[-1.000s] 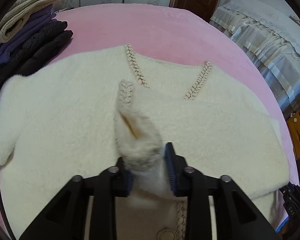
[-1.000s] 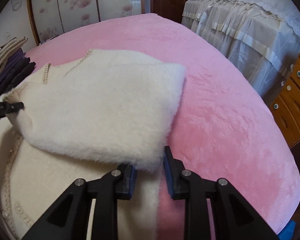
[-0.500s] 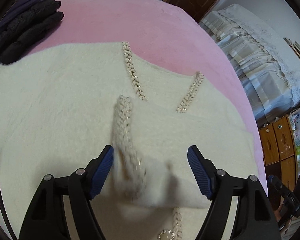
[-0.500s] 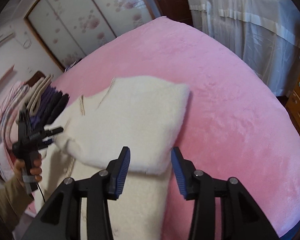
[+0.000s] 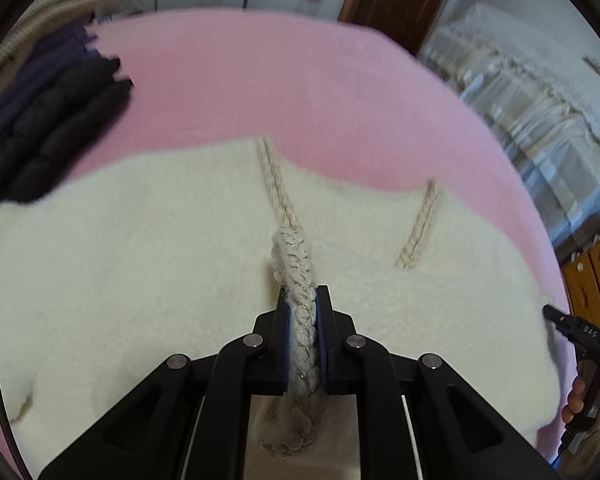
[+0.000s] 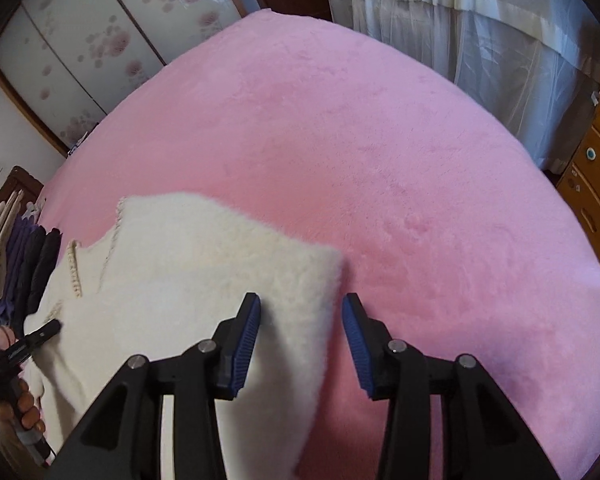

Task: Fold large clothes
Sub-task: 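Lay the sleeve flat across the cardigan front with the left gripper and release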

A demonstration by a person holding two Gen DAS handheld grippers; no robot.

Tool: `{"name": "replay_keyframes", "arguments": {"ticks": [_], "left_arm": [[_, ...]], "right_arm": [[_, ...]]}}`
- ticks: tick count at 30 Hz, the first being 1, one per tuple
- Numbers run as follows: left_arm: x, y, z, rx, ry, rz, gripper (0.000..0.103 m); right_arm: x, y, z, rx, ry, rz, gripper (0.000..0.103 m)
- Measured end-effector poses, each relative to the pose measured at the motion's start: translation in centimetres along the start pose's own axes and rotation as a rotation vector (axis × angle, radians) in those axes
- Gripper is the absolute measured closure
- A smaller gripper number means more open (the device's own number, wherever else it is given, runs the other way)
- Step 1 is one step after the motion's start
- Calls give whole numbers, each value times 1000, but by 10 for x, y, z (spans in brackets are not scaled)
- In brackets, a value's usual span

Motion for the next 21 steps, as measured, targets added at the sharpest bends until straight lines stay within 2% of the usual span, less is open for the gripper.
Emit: {"name": "replay_keyframes", "arguments": {"ticks": [1,3,8,9,10,12,16,19,21], "left_arm": [[-9,1,0,-14,-41,-6,95],[-16,9,-8,-45,-66,0,95],[-2,31,-42,-121,-7,30,95],[-1,36,-47,-134,-5,25,95],[-1,38,-50,-149,-2,14,95],[-4,40,-54,-166,-4,2,95],[2,40,-55,-123,3,24,94],[7,42,-52,-111,21,23,92],[8,43,-50,-91,34,22,88]], "right_arm": [[2,1,1,-3,0,6,60],[4,5,1,-23,-1,2,60],[12,13,0,-85,-1,-36,61],[12,13,0,-109,-13,-66,68],[10,16,1,-165,-28,-119,84],[7,24,2,-263,-49,-173,87],[18,32,-5,-394,-49,-260,87],[13,33,-7,-392,-49,-281,86],[2,32,-9,-362,-59,-275,81]]}}
Point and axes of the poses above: each gripper's, at about its wrist camera, not at the fingertips, and x roughly the way its jaws point, y to its left, z to its top, the point moved 6 cm from there along x, roughly the way its jaws point, and after that the axes turned 1 degree about z, right-handed, at the moved point
